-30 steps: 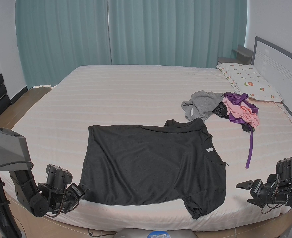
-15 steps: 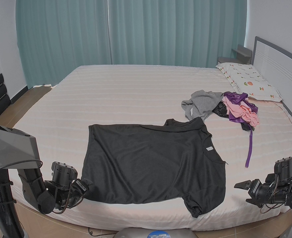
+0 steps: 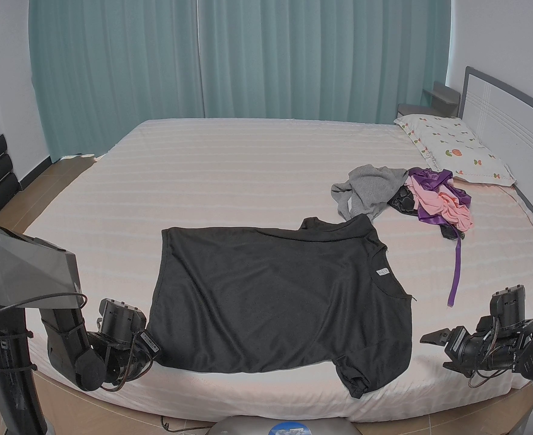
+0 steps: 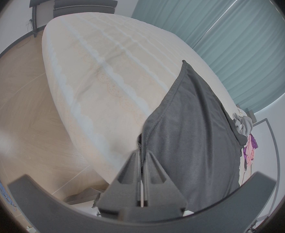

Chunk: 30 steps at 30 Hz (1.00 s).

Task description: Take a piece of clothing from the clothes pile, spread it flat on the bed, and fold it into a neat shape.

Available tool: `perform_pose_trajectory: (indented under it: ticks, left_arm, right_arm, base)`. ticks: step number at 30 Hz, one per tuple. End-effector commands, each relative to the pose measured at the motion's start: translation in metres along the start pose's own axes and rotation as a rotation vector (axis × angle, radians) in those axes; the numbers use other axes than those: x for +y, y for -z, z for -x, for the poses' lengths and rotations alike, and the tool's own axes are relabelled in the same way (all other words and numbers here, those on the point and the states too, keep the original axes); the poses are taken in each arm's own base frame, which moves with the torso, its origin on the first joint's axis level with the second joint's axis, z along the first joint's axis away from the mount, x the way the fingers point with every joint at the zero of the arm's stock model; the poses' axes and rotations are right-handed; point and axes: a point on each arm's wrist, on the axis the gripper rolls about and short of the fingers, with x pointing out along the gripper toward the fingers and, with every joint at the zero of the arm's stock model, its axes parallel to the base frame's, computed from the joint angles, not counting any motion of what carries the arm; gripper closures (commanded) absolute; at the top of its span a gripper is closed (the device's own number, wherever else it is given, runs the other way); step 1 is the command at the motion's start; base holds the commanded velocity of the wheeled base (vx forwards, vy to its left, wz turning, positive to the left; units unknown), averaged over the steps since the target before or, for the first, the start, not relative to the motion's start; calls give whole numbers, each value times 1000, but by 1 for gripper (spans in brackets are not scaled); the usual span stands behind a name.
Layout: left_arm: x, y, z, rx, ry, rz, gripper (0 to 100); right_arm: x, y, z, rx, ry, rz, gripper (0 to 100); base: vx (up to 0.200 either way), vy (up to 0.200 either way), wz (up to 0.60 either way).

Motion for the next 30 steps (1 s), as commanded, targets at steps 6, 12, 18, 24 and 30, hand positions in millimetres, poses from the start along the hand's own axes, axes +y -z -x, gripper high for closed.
perform_pose_trajectory:
  ticks: [6, 12, 18, 24, 30]
  left_arm:
    - [9, 0, 10, -5, -31, -3, 100]
    - [11, -5, 21, -24, -18, 10, 100]
    - [15, -6, 29, -28, -25, 13, 100]
    - [21, -5, 30, -22, -49, 20, 100]
    - [22, -5, 32, -23, -47, 20, 100]
  right_arm:
    - [2, 3, -13, 34, 16, 15, 0]
    - [8, 4, -29, 32, 50, 44, 0]
    - [17, 6, -41, 38, 39, 59, 0]
    - [16, 5, -57, 44, 50, 43, 0]
    - [11, 2, -77, -2, 60, 39, 0]
  base:
    - [0, 0, 0]
    - [0, 0, 0]
    - [0, 0, 0]
    - [0, 0, 0]
    - [0, 0, 0]
